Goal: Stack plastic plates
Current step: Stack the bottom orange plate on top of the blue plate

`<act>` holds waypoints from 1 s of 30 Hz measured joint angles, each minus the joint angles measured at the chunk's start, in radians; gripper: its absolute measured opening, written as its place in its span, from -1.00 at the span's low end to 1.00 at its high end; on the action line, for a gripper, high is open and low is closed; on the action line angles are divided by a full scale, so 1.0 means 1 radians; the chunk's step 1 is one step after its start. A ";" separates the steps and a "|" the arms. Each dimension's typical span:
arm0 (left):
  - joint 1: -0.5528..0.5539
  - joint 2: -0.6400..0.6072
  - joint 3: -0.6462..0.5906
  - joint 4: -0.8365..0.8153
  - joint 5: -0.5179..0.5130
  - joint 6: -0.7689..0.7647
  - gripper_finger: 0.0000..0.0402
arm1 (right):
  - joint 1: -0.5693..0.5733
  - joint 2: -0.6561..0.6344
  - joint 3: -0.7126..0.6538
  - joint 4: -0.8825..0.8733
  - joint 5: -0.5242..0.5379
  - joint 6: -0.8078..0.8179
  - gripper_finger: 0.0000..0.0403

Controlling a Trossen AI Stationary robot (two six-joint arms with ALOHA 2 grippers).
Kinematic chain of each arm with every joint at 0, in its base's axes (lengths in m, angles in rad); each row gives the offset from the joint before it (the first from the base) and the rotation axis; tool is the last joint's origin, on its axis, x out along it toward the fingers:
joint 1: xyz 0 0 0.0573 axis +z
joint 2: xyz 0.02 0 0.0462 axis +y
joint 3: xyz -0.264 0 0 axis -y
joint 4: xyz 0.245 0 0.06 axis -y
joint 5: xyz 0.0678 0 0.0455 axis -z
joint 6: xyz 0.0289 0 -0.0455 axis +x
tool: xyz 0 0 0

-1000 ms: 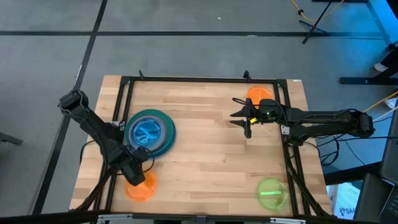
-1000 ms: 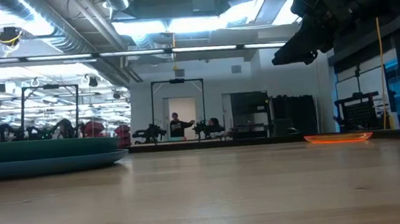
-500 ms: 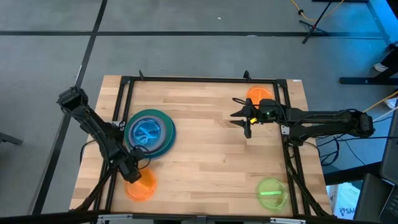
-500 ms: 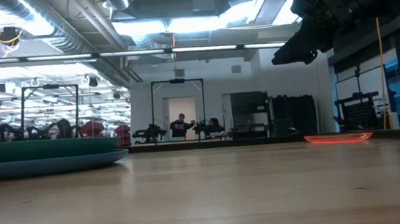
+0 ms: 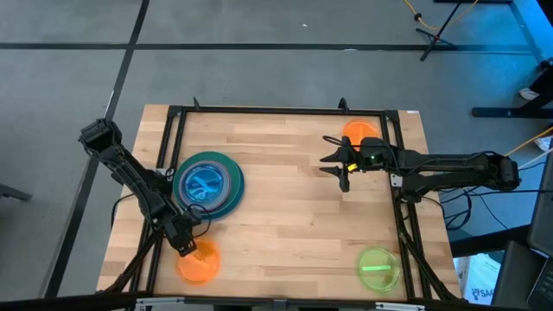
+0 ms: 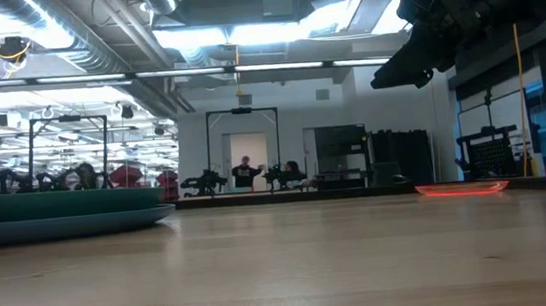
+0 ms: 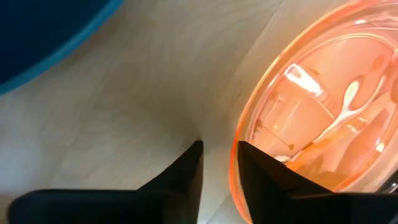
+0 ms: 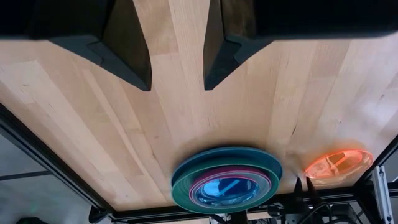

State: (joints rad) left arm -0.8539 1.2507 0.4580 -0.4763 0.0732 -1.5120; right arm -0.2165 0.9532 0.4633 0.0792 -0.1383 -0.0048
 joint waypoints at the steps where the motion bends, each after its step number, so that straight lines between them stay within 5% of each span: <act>1: 0.000 0.000 0.000 0.001 -0.001 0.000 -0.57 | 0.000 0.000 0.000 0.000 0.000 0.000 -0.31; 9: 0.001 0.002 -0.002 0.007 -0.002 0.003 -0.96 | 0.000 0.000 0.000 -0.004 0.000 0.000 -0.31; 20: 0.022 -0.084 0.061 -0.034 -0.099 0.075 -0.99 | 0.000 0.000 0.000 -0.014 0.000 0.000 -0.31; 30: 0.156 -0.180 0.343 -0.481 -0.311 0.310 -1.00 | 0.000 0.000 0.000 -0.008 0.000 0.000 -0.31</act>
State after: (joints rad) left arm -0.6979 1.0703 0.8006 -0.9576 -0.2382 -1.2021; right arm -0.2165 0.9531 0.4633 0.0713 -0.1380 -0.0050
